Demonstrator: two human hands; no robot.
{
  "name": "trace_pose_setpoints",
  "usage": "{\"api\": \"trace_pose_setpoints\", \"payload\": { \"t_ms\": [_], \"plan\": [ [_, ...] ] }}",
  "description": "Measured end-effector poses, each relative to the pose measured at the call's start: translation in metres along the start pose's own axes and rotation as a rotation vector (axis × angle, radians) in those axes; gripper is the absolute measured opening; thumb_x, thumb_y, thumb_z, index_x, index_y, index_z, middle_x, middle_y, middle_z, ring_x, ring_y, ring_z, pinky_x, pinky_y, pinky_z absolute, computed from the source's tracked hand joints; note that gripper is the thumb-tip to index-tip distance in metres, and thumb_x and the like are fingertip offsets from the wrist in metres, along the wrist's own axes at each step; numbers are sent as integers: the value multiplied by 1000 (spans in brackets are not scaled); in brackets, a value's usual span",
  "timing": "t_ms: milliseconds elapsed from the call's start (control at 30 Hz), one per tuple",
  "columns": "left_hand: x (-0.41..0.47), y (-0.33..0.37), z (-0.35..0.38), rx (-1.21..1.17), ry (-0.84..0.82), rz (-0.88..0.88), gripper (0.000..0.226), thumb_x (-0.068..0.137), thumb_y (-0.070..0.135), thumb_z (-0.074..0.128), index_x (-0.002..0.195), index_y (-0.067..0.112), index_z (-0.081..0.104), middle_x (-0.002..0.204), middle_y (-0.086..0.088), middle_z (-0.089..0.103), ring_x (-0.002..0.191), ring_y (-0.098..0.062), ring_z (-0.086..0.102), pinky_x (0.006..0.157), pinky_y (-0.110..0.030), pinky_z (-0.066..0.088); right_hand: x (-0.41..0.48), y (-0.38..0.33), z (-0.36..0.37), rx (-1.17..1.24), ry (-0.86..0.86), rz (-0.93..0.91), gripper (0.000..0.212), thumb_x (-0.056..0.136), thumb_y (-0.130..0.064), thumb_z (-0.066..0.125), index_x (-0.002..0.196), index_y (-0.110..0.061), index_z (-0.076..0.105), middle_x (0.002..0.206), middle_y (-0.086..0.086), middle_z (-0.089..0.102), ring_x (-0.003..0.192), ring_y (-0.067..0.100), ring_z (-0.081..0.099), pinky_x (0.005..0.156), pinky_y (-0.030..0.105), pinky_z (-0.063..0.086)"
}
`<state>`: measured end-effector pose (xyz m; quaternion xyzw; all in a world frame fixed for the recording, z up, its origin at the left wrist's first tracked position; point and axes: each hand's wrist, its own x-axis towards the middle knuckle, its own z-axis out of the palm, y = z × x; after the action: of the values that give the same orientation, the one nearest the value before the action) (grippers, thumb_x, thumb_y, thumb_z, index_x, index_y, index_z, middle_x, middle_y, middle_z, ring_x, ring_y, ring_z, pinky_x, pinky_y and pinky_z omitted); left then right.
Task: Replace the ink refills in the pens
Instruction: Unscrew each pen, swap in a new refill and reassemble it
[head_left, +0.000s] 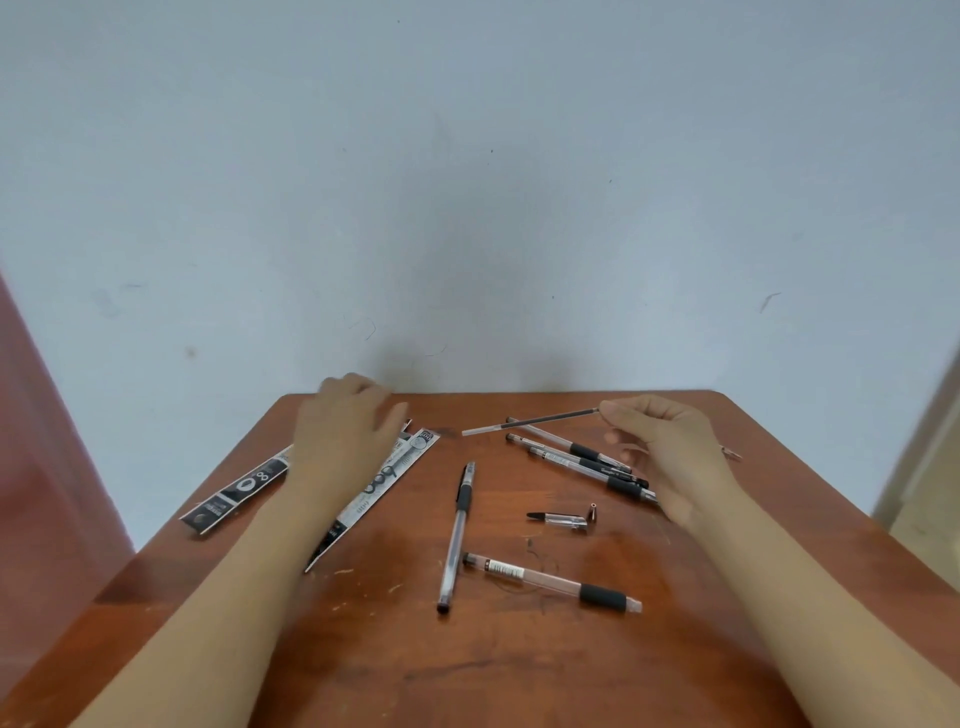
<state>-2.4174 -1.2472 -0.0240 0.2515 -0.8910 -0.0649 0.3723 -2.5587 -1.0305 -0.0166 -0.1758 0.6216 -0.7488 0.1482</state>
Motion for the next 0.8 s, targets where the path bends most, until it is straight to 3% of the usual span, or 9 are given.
{"api": "trace_pose_setpoints", "payload": {
  "t_ms": [100,233,367,533,800],
  "plan": [
    [-13,29,2,-75,46,319,47,79,39,39,96,8,69,89,-8,67,84,-28,60,71,-38,45,-4,0,4,-35,-28,-14,16,79,-8,67,65,-16,63,50,-10,65,43,-1,55,45,14,40],
    [-25,46,12,-51,6,466,41,78,35,42,97,11,68,82,-1,67,74,-20,62,59,-31,48,-11,0,11,-68,-72,-36,18,79,-8,66,64,-16,64,48,-9,62,47,3,53,46,14,39],
    [-29,52,17,-96,-44,501,40,80,32,39,100,12,67,79,0,67,69,-17,63,54,-30,51,-17,2,18,-70,-105,-73,19,77,-6,67,61,-16,67,50,-8,62,55,10,51,55,20,39],
    [-31,56,11,-264,-106,453,35,84,20,39,102,9,67,74,-3,67,63,-19,63,48,-31,53,-20,3,24,-94,-154,-88,18,77,-5,67,62,-15,67,50,-8,61,52,5,52,54,21,38],
    [-32,58,8,-224,-8,426,34,81,20,40,93,13,71,69,4,66,58,-9,58,50,-13,40,-18,-1,18,-130,-217,-59,13,80,-4,63,69,-9,68,49,-6,63,50,6,52,48,17,38]
  ]
}}
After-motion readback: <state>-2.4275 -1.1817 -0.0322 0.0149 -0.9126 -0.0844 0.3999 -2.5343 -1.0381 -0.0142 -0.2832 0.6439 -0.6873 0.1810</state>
